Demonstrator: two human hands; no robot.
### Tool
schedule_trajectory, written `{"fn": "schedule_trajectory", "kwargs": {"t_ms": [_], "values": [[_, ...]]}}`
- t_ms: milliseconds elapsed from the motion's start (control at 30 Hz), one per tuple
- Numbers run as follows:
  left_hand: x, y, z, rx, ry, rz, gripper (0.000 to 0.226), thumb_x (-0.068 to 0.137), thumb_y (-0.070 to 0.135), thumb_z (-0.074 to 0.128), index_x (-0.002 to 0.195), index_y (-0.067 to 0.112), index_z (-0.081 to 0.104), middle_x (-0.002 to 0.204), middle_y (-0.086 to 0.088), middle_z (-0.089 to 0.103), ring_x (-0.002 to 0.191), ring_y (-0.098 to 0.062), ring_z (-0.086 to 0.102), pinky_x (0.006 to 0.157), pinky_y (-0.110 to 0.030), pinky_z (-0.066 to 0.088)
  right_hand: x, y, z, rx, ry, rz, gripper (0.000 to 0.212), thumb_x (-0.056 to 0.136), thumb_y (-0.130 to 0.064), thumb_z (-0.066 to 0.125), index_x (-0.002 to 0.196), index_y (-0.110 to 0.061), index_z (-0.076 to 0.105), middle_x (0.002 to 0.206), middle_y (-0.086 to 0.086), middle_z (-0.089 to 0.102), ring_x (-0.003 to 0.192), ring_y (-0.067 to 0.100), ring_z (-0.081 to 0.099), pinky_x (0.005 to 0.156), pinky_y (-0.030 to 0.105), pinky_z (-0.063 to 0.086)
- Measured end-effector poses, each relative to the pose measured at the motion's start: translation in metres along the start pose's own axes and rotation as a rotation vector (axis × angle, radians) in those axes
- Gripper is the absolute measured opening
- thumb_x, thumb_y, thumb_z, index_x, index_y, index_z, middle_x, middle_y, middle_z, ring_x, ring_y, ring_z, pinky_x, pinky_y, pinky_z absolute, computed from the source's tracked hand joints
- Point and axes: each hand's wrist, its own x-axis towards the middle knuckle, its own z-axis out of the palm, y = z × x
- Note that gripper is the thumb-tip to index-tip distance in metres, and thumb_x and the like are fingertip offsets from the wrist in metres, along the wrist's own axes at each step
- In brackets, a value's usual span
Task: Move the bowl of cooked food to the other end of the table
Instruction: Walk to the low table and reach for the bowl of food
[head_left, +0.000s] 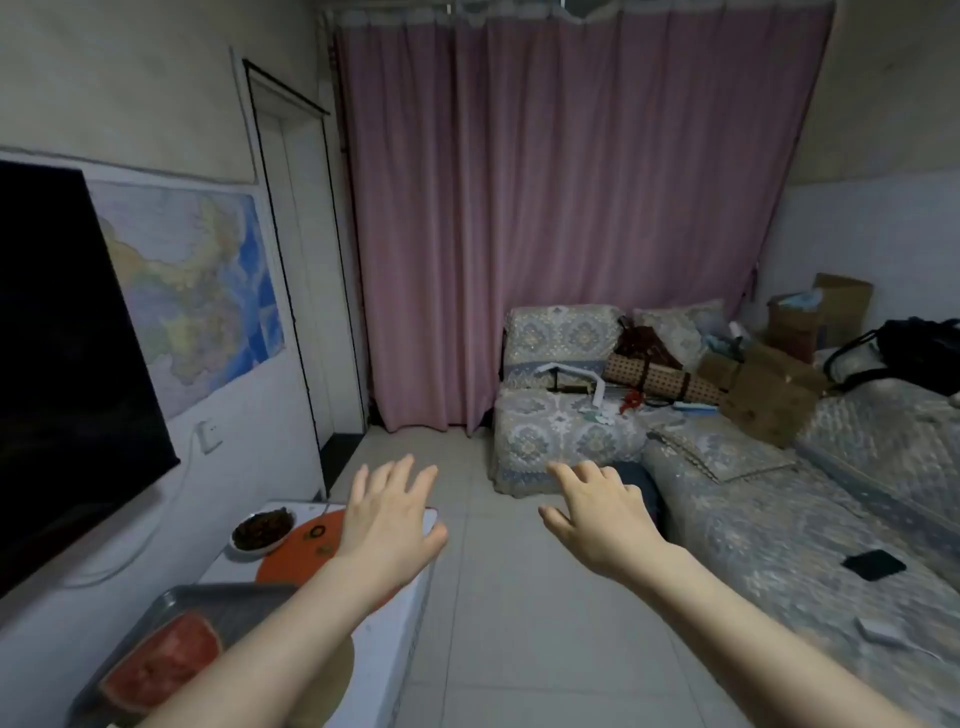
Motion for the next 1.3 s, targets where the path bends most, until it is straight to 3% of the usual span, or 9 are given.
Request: {"fn": "schedule_trajectory", "kwargs": {"t_ms": [333, 633, 933, 1300], "values": [[0.132, 0.052, 0.07, 0.033, -0.041, 0.048, 0.067, 0.084, 0.048, 0.043, 0.143, 0.026, 0.019, 0.155, -0.007, 0.02, 0.141, -0.024, 0.019, 0.118, -0.045, 0.005, 0.121, 0.095, 0.034, 0.022, -0.049, 0.009, 0.054, 0.096, -0.043, 0.044, 0.144, -0.022, 0.03, 0.14, 0.01, 0.043, 0.128, 0.033, 0.038, 0.102, 0.048, 0.037], [0.314, 0.089, 0.142, -0.115, -0.045, -0.169, 0.064, 0.084, 0.048, 0.045, 0.141, 0.027, 0.024, 0.153, -0.006, 0.025, 0.139, -0.022, 0.023, 0.116, -0.041, 0.008, 0.309, 0.208, 0.063, -0.08, -0.086, -0.187, 0.055, 0.096, -0.044, 0.04, 0.145, -0.025, 0.026, 0.14, 0.004, 0.043, 0.125, 0.029, 0.041, 0.102, 0.044, 0.036], [0.393, 0.001, 0.209, 0.012, -0.208, -0.532, 0.065, 0.085, 0.05, 0.046, 0.141, 0.026, 0.024, 0.15, -0.009, 0.029, 0.136, -0.028, 0.027, 0.115, -0.045, 0.011, 0.486, 0.189, 0.142, -0.023, -0.292, -0.39, 0.056, 0.097, -0.041, 0.042, 0.147, -0.024, 0.024, 0.144, 0.007, 0.04, 0.131, 0.03, 0.037, 0.104, 0.045, 0.035], [0.624, -0.097, 0.287, -0.045, -0.125, -0.589, 0.065, 0.086, 0.05, 0.045, 0.142, 0.026, 0.022, 0.151, -0.006, 0.03, 0.136, -0.026, 0.03, 0.115, -0.045, 0.015, 0.739, 0.152, 0.196, -0.012, -0.318, -0.488, 0.058, 0.096, -0.04, 0.044, 0.148, -0.022, 0.023, 0.143, 0.008, 0.042, 0.13, 0.03, 0.038, 0.105, 0.043, 0.035]]}}
